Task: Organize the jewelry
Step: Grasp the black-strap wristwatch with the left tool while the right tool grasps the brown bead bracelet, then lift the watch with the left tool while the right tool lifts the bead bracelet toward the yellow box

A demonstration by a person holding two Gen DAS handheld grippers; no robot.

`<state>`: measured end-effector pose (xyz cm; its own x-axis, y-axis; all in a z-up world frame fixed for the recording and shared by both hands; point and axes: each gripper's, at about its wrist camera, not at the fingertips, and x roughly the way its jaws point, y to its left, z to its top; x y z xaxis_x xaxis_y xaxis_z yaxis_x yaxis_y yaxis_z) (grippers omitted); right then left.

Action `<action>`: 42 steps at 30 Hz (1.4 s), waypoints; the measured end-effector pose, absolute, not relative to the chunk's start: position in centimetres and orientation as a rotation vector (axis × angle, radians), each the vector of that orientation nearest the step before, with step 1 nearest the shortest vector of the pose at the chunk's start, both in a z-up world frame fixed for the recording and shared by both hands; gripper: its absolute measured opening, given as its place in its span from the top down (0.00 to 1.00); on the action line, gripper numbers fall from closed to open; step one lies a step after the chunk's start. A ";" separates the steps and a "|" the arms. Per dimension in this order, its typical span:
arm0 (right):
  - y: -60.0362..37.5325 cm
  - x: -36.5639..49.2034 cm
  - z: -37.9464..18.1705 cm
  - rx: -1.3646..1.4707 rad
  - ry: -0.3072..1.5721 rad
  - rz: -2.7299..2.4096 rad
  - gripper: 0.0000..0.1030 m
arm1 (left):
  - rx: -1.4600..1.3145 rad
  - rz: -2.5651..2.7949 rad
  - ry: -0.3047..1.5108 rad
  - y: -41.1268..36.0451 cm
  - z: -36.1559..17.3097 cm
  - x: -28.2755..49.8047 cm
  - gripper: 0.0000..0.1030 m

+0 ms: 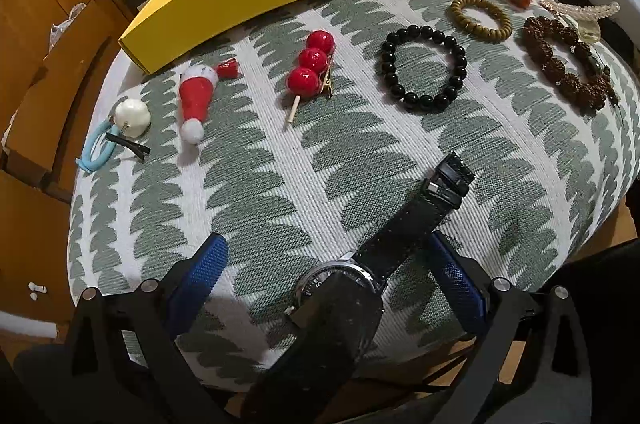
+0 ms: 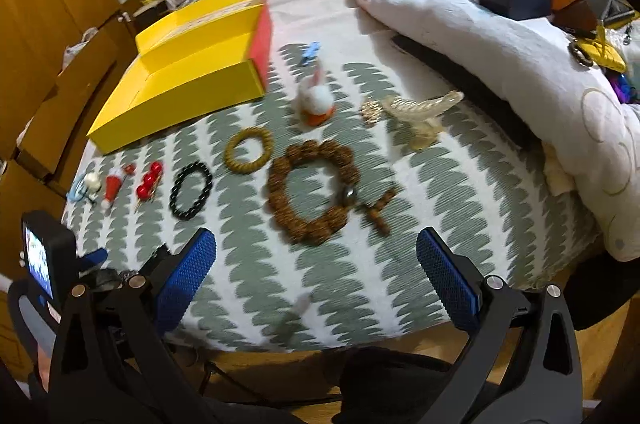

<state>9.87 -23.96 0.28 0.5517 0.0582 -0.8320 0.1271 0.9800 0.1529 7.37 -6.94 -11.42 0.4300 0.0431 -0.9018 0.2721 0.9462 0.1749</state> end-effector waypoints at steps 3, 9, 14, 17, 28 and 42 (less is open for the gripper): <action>-24.8 10.9 0.5 0.213 1.005 -0.050 0.03 | 0.303 -0.149 1.129 -6.7 -11.7 7.5 0.05; -25.9 13.3 0.3 0.244 1.053 -0.014 0.05 | 0.274 -0.168 1.133 -6.9 -11.8 7.6 0.05; -26.2 14.7 -0.9 0.256 1.112 0.014 0.18 | 0.253 -0.184 1.132 -6.1 -11.6 8.0 0.06; -26.2 15.7 -2.3 0.261 1.169 0.029 0.30 | 0.239 -0.195 1.132 -5.5 -11.3 8.2 0.10; -25.2 19.6 -4.9 0.154 1.283 0.018 0.33 | 0.199 -0.239 1.139 -4.6 -11.1 8.8 0.21; -24.9 20.9 -6.8 0.086 1.325 -0.007 0.33 | 0.080 -0.298 1.175 -1.6 -10.6 10.9 0.61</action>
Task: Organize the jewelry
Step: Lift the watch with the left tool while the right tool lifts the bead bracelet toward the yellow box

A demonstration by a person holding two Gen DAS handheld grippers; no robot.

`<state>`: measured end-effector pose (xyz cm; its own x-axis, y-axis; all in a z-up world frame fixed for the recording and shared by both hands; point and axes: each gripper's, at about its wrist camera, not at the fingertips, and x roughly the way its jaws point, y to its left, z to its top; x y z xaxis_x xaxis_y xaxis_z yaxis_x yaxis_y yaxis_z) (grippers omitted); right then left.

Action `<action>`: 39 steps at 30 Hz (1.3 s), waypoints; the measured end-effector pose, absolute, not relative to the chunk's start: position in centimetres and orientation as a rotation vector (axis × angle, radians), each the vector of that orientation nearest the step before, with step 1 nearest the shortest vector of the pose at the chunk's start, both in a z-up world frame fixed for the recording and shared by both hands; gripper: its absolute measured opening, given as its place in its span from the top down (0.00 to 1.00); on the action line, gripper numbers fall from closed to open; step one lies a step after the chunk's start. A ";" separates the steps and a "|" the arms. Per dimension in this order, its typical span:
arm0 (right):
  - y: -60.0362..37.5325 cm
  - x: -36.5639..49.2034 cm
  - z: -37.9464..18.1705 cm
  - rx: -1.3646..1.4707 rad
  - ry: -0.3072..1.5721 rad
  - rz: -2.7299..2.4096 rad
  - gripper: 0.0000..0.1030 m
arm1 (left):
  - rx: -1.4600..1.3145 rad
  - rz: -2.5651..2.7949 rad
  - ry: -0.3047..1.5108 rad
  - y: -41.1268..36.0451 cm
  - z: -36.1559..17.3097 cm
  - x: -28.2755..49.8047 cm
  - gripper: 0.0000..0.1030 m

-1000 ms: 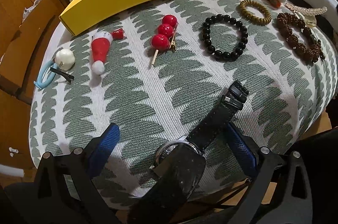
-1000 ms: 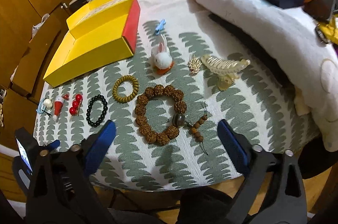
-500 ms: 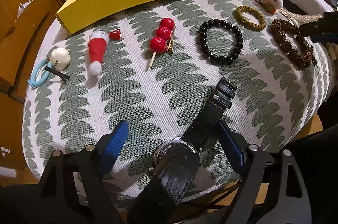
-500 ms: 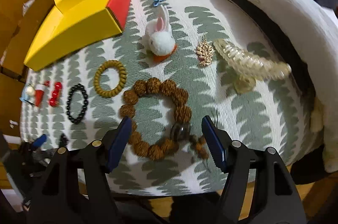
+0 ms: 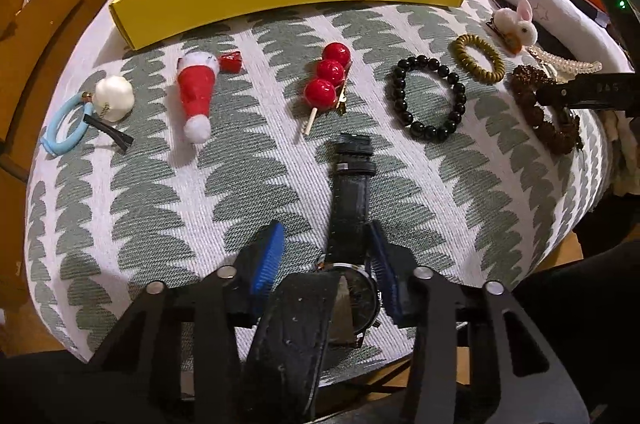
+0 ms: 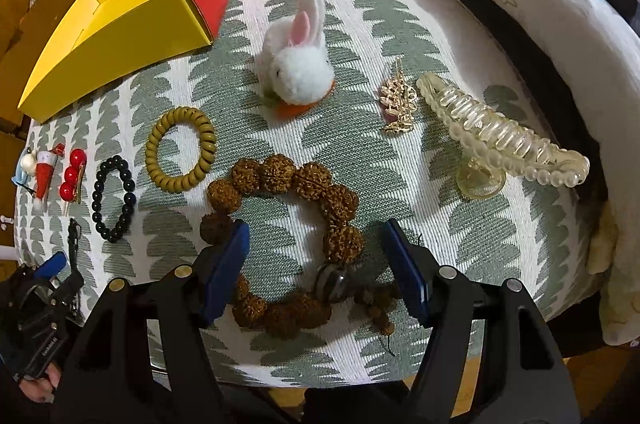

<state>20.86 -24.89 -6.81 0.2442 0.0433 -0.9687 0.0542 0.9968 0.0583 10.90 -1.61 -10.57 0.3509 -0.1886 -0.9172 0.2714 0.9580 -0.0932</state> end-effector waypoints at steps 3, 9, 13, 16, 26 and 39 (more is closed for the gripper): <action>-24.4 21.3 -6.9 0.062 1.323 -0.014 0.33 | 0.058 -0.313 1.190 -1.2 -10.6 11.6 0.69; -22.5 21.4 -7.0 -0.017 1.321 -0.051 0.58 | 0.023 -0.329 1.217 -0.3 -10.4 13.4 0.79; -21.8 21.5 -7.5 -0.045 1.320 -0.062 0.66 | 0.001 -0.339 1.230 -0.1 -10.2 14.1 0.80; -21.9 21.3 -7.5 -0.042 1.313 -0.058 0.75 | 0.002 -0.341 1.229 0.0 -10.1 14.0 0.80; -22.3 21.4 -5.7 0.043 1.263 -0.005 0.80 | -0.058 -0.353 1.218 2.1 -8.5 13.9 0.80; -24.7 19.0 -1.7 0.170 1.124 0.059 0.80 | -0.074 -0.354 1.162 3.7 -6.4 12.5 0.80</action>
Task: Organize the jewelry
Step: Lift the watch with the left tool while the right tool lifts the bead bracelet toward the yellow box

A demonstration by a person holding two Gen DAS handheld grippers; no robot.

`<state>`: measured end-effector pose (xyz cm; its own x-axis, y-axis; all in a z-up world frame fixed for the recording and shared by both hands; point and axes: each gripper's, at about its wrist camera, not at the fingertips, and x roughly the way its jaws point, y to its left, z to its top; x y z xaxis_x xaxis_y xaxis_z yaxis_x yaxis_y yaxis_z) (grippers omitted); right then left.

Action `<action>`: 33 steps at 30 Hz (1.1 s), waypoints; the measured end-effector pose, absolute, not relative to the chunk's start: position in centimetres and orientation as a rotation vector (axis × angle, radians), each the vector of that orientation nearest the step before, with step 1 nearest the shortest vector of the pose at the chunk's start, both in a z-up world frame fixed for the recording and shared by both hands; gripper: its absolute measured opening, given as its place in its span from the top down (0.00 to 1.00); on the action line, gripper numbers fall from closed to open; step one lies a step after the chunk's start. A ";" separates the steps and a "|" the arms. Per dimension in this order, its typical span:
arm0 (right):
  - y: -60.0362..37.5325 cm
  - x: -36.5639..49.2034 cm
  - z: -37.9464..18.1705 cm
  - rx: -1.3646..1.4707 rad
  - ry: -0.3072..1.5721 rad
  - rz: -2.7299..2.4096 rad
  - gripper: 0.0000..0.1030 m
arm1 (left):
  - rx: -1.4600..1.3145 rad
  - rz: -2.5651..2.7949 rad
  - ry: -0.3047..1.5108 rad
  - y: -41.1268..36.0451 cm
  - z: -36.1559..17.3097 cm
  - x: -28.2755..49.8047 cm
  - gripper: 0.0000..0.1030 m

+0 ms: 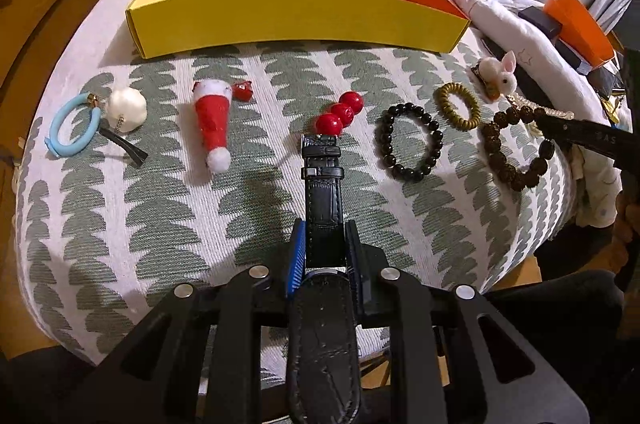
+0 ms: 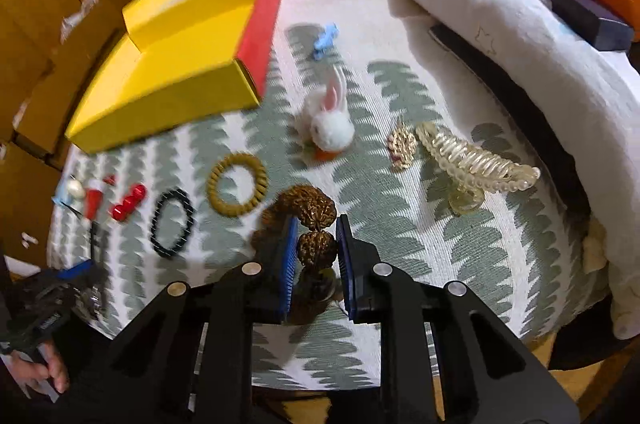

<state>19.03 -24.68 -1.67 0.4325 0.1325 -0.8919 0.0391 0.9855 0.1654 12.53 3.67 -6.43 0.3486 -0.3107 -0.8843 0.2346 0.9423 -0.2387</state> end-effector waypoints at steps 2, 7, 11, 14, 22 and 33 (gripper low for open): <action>-24.7 18.7 -1.1 0.179 1.101 0.066 0.80 | -0.075 -0.351 1.156 3.8 -6.4 12.3 0.80; -24.7 18.0 0.6 0.210 1.049 0.087 0.80 | -0.082 -0.352 1.139 3.6 -5.6 12.0 0.80; -24.6 17.7 2.5 0.231 0.999 0.111 0.80 | -0.088 -0.353 1.121 3.7 -4.7 11.8 0.80; -24.3 17.8 4.1 0.242 0.970 0.137 0.80 | -0.090 -0.355 1.100 3.8 -3.6 11.8 0.80; -21.5 20.3 9.7 0.204 0.889 0.201 0.80 | -0.080 -0.359 1.041 3.9 0.0 14.2 0.80; -13.3 31.8 13.5 0.142 0.880 0.331 0.80 | -0.082 -0.313 1.025 4.5 3.6 25.6 0.80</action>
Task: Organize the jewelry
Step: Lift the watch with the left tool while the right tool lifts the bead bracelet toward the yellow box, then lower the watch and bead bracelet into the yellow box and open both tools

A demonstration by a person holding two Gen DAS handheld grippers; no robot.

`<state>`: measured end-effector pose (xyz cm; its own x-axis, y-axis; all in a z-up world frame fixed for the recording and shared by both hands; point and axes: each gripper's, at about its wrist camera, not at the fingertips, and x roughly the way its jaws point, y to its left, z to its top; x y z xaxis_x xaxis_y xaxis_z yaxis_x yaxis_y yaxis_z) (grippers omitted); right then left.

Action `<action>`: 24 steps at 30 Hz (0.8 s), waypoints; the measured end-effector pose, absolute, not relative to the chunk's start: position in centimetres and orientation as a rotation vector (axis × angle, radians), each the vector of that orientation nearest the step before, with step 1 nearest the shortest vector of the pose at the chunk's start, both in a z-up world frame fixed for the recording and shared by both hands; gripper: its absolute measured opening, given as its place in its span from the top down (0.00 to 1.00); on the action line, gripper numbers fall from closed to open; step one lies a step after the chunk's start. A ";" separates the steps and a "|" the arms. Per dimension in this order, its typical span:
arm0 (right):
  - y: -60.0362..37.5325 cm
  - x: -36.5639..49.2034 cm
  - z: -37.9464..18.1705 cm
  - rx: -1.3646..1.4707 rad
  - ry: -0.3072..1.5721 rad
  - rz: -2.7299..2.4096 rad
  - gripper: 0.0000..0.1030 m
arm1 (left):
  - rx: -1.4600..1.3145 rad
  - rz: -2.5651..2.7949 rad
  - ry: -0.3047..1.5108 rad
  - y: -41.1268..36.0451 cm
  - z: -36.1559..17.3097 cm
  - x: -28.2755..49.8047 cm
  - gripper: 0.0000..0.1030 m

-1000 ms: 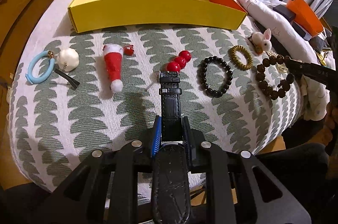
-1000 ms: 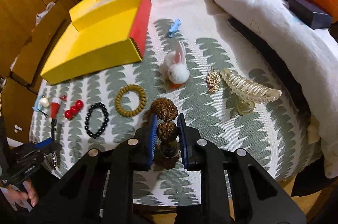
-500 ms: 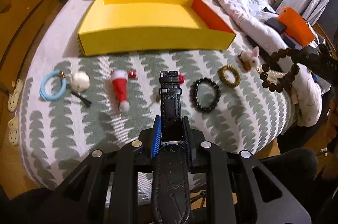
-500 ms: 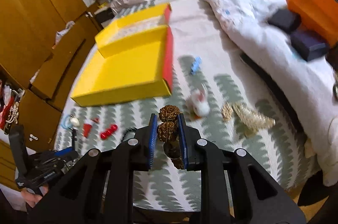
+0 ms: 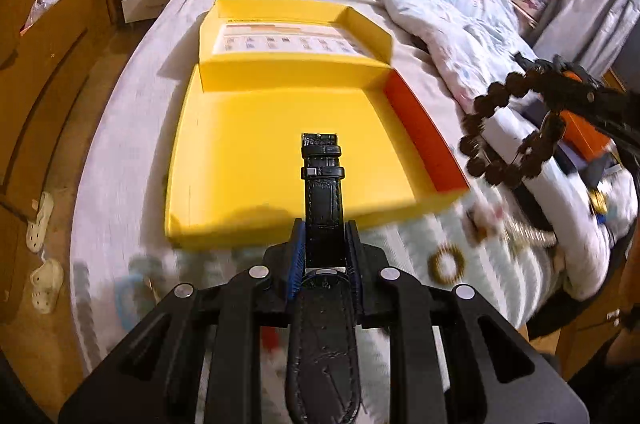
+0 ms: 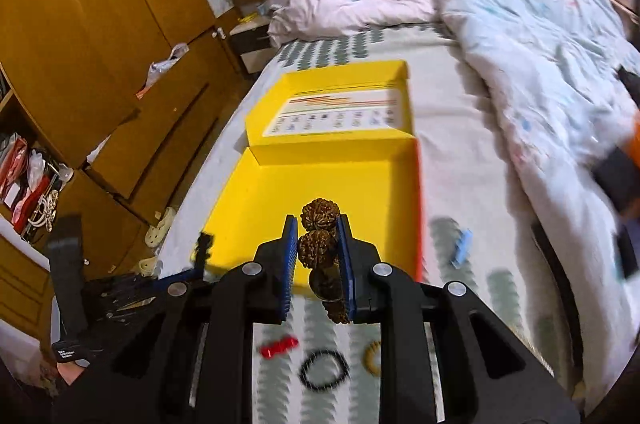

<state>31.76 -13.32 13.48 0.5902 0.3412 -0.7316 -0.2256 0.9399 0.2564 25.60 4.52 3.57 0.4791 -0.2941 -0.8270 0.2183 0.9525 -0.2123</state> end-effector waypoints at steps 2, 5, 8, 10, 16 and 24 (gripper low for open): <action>-12.2 34.4 12.7 0.143 0.895 0.348 0.80 | -0.078 -0.298 1.036 4.5 3.5 28.0 0.80; -10.4 38.4 10.8 0.126 0.935 0.364 0.80 | -0.093 -0.273 1.065 4.5 2.8 32.1 0.80; -8.5 42.1 8.7 0.102 0.982 0.383 0.80 | -0.108 -0.243 1.096 4.6 1.3 36.1 0.80; -7.5 44.4 7.1 0.091 1.012 0.391 0.80 | -0.114 -0.215 1.125 4.8 -0.2 38.6 0.80; -6.0 49.9 1.6 0.098 1.112 0.416 0.80 | -0.141 -0.193 1.201 4.7 -3.9 43.2 0.80; -6.9 54.2 -3.8 0.098 1.178 0.371 0.80 | -0.128 -0.169 1.249 4.7 -6.7 45.8 0.80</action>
